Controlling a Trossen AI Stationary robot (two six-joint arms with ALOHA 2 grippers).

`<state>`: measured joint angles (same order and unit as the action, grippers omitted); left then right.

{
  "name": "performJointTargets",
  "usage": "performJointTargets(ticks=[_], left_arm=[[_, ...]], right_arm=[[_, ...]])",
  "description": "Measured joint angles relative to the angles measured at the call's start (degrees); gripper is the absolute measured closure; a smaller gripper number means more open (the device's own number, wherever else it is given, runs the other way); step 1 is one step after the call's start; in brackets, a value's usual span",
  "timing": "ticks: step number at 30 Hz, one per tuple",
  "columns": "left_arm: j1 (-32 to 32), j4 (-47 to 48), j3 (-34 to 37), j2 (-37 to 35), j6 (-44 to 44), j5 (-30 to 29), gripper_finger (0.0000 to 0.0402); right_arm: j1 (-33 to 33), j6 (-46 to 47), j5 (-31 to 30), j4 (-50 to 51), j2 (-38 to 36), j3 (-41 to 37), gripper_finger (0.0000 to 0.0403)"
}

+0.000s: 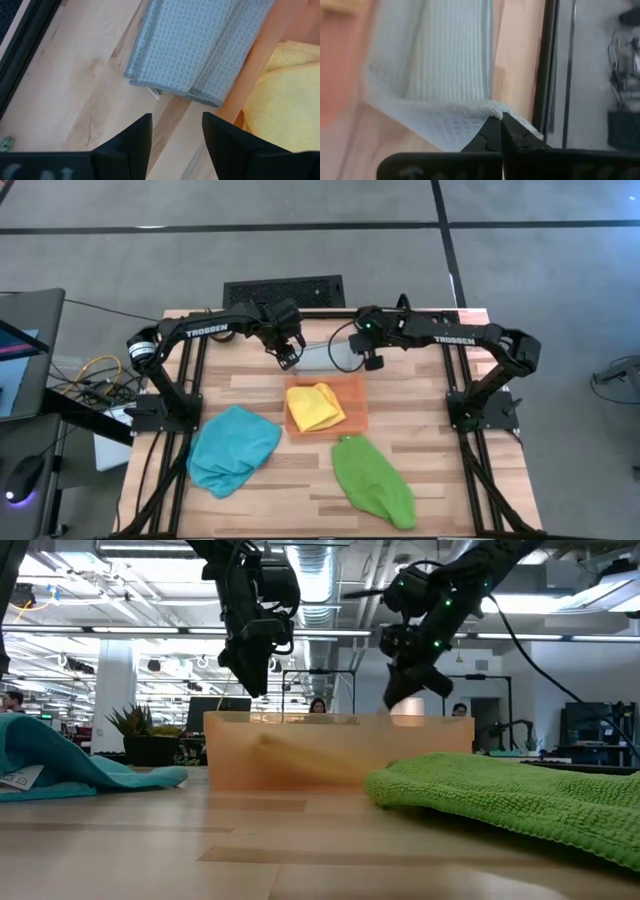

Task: Sort microfiber towel by color & place in baskets
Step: Fold the gray towel

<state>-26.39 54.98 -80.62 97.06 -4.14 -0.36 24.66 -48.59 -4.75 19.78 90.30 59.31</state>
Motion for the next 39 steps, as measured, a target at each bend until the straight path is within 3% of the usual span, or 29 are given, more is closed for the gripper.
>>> performJointTargets(ticks=[13,19,28,39], left_arm=[[0.01,0.00,0.00,0.00,-0.09,0.00,0.0235],[0.00,0.09,0.00,0.00,-0.15,-0.01,0.0235],[0.00,1.87,0.00,0.00,-0.16,-0.02,0.0235],[0.01,4.64,0.00,-3.87,-1.31,-0.05,0.0235]], right_arm=[[-2.64,1.89,6.55,-11.11,0.07,0.00,0.0399],[-2.89,4.01,7.14,-15.50,5.09,0.78,0.0399],[-5.51,3.68,9.48,-15.86,8.44,7.64,0.0398],[-6.21,4.35,11.06,-18.39,10.39,8.50,0.0398]])
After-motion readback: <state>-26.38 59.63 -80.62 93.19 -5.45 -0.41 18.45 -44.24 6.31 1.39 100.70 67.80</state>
